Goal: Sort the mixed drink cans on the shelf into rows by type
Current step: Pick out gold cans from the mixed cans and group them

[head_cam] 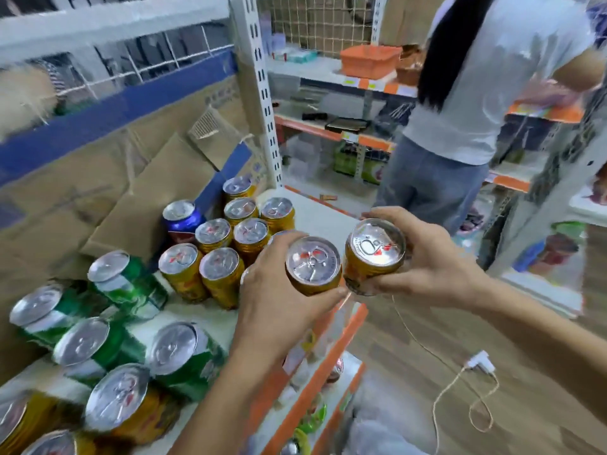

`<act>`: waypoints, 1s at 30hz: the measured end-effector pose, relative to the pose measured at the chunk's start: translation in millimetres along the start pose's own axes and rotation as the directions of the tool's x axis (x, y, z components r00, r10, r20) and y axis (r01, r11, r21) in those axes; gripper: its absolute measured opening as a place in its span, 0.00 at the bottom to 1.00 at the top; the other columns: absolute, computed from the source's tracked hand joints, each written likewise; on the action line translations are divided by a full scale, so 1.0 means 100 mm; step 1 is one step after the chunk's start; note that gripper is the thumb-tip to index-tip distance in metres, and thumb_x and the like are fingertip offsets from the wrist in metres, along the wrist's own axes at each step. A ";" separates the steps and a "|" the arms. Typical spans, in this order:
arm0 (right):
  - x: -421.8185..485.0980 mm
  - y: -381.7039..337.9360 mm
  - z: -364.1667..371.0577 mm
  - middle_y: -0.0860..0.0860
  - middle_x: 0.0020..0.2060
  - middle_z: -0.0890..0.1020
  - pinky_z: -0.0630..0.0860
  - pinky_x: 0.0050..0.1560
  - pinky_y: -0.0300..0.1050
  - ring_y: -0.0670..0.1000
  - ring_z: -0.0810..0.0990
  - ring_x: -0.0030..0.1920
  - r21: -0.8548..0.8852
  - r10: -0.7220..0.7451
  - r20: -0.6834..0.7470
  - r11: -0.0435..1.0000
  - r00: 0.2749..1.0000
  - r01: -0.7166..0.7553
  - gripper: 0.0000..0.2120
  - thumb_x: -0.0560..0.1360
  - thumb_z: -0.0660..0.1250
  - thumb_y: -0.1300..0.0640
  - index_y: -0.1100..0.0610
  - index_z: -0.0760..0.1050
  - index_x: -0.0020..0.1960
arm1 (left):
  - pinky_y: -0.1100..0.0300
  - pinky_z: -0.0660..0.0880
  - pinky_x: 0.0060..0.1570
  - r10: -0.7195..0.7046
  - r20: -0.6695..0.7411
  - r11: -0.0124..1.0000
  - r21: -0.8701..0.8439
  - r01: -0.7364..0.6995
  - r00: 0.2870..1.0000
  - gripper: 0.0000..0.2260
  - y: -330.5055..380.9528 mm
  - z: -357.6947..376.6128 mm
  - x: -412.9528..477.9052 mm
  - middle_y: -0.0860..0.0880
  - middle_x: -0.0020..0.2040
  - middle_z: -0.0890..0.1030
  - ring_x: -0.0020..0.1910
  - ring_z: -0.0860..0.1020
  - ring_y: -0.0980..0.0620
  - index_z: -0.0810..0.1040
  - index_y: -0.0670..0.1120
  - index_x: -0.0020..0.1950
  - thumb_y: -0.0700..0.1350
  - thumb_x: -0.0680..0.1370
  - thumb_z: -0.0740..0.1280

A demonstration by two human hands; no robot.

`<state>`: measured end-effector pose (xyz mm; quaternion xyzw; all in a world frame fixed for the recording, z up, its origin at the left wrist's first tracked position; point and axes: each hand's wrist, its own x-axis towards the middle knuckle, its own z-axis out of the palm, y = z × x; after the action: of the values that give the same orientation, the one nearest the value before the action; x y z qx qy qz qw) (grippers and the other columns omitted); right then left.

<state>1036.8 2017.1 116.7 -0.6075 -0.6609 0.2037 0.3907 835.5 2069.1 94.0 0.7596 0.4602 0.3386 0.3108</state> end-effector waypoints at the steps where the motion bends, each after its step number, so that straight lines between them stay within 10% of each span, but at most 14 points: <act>1: 0.16 0.10 -0.02 0.42 0.54 0.79 0.74 0.59 0.42 0.40 0.78 0.55 0.003 -0.022 0.032 1.000 0.999 0.022 0.37 0.56 0.78 0.50 0.46 0.69 0.62 | 0.57 0.75 0.53 -0.033 -0.012 0.999 0.024 0.033 0.999 0.32 0.02 0.05 0.10 0.60 0.52 0.79 0.53 0.77 0.57 0.71 0.61 0.57 0.57 0.57 0.78; 9: 1.22 0.84 -0.23 0.36 0.52 0.77 0.74 0.54 0.42 0.40 0.78 0.53 0.003 -0.172 0.277 0.984 0.945 0.178 0.33 0.59 0.79 0.46 0.41 0.67 0.60 | 0.60 0.74 0.51 -0.205 -0.104 0.971 0.106 0.216 0.973 0.31 0.15 0.42 0.75 0.64 0.51 0.78 0.52 0.76 0.60 0.69 0.63 0.56 0.61 0.57 0.77; 13: 1.60 1.12 -0.18 0.35 0.53 0.76 0.73 0.54 0.39 0.38 0.76 0.53 0.034 -0.227 0.349 0.973 0.909 0.230 0.34 0.57 0.78 0.45 0.42 0.68 0.60 | 0.80 0.64 0.46 -0.231 -0.252 0.957 0.115 0.267 0.940 0.31 0.16 0.45 1.02 0.65 0.50 0.76 0.50 0.71 0.66 0.71 0.60 0.57 0.58 0.58 0.78; 21: 1.90 1.45 0.21 0.40 0.53 0.77 0.73 0.56 0.39 0.39 0.76 0.53 0.153 -0.245 0.523 0.969 0.816 0.193 0.37 0.57 0.82 0.51 0.48 0.68 0.62 | 0.57 0.74 0.53 -0.314 -0.578 0.927 -0.014 0.375 0.754 0.30 0.03 0.24 1.65 0.57 0.53 0.78 0.54 0.77 0.55 0.72 0.57 0.58 0.53 0.59 0.80; 30: 1.85 1.38 0.54 0.45 0.55 0.67 0.63 0.56 0.26 0.35 0.67 0.53 0.288 -0.454 0.632 0.890 0.628 0.355 0.39 0.63 0.77 0.50 0.49 0.64 0.70 | 0.53 0.69 0.58 -0.328 -0.426 0.752 0.423 0.506 0.843 0.30 -0.18 0.31 2.24 0.51 0.61 0.77 0.61 0.74 0.46 0.70 0.54 0.65 0.54 0.66 0.76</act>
<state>1092.7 2231.2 31.0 -0.2964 -0.8612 0.3639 0.1950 928.9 2275.3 113.3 0.6237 0.7386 0.2425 0.0818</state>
